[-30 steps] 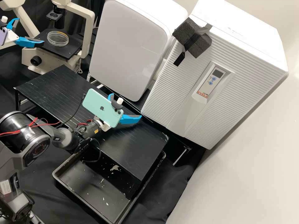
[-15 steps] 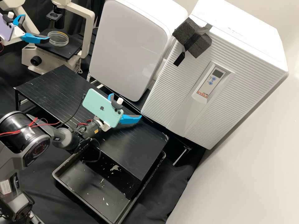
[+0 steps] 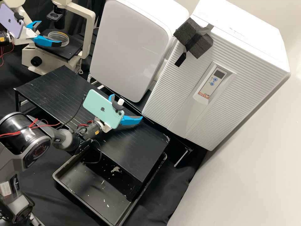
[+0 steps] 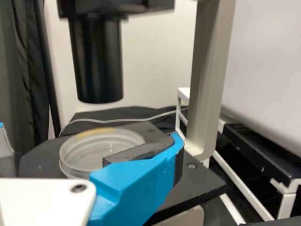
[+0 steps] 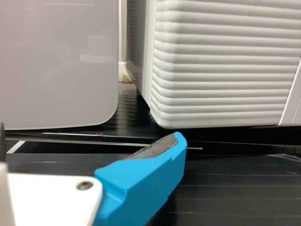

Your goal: Place the petri dish on the bench

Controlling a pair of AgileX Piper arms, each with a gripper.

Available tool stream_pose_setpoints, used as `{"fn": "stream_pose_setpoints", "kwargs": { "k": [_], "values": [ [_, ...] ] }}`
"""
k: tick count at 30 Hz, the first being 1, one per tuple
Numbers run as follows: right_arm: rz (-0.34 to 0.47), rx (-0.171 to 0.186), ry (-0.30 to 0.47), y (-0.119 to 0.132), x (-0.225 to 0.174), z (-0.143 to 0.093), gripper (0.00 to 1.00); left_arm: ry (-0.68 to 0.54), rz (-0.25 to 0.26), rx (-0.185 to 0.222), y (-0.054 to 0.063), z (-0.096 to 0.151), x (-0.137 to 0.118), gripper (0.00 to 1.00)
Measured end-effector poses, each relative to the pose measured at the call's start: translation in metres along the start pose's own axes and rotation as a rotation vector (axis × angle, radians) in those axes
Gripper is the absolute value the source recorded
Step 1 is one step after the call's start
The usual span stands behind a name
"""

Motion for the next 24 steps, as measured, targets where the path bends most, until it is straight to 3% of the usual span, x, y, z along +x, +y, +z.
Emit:
{"fn": "stream_pose_setpoints", "kwargs": {
  "k": [7, 12, 16, 24],
  "values": [
    [0.0, 0.0, 0.0, 0.0, 0.0, 0.0, 1.0, 0.045, 0.0, 0.043, -0.002, -0.003, 0.006, 1.0],
    [0.0, 0.0, 0.0, 0.0, 0.0, 0.0, 1.0, 0.052, -0.007, 0.036, -0.003, -0.004, 0.012, 1.0],
    [0.0, 0.0, 0.0, 0.0, 0.0, 0.0, 1.0, 0.054, -0.042, 0.032, -0.009, -0.003, 0.017, 1.0],
    [0.0, 0.0, 0.0, 0.0, 0.0, 0.0, 1.0, 0.049, -0.046, 0.004, -0.015, -0.003, 0.031, 1.0]
  ]
}}
